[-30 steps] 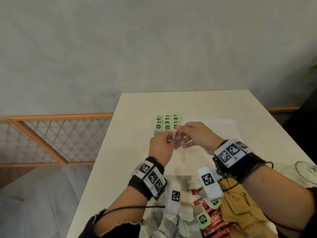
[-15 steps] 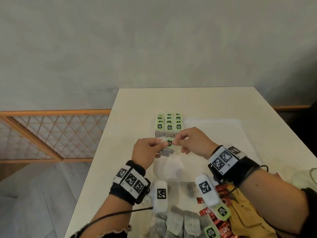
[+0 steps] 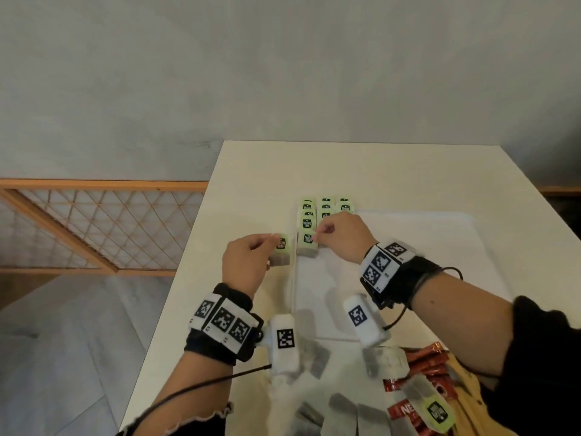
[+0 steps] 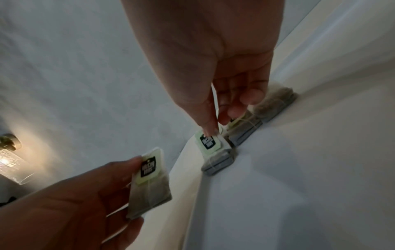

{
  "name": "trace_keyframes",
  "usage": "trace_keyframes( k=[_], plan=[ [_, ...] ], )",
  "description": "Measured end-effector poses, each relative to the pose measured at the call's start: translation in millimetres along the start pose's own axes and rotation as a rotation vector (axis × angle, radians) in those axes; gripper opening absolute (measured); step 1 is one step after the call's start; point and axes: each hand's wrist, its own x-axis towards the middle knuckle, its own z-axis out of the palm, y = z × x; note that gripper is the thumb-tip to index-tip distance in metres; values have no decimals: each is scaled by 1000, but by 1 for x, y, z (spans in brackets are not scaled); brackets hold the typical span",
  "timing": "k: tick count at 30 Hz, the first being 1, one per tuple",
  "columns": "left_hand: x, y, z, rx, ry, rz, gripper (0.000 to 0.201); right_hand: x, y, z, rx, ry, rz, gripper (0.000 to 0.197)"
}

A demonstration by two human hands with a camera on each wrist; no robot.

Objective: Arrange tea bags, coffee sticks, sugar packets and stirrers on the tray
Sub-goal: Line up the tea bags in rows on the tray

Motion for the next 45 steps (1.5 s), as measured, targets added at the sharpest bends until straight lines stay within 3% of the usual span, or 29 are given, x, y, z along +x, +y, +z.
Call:
trace_keyframes(
  k=[6,11,16,20,23,26,30,41,45],
  plan=[
    [3,-2,-3,-63,16,-55,15,16,1,3,4,25,7,14],
    [1,3,1,-107,-22,-64,12,5,-4,1,181,53,-11,21],
    [-6,15,17,-125,-71,15,10,-19,-19,-13,368,-141,-96,12],
    [-8,16,30,58,-137,102,6,-28,-4,-19,322,-214,-54,21],
    [2,17,30,419,-184,190,4,-31,14,-22,234,-290,52,23],
    [18,27,31,670,-239,190,20,-27,28,-24,192,-204,104,19],
    [30,34,39,803,-319,125,35,-18,31,-22,228,-36,111,10],
    [38,40,47,939,-381,135,20,1,25,-10,211,35,105,10],
    [25,51,44,930,-365,191,16,-10,20,-21,232,34,148,27]
  ],
)
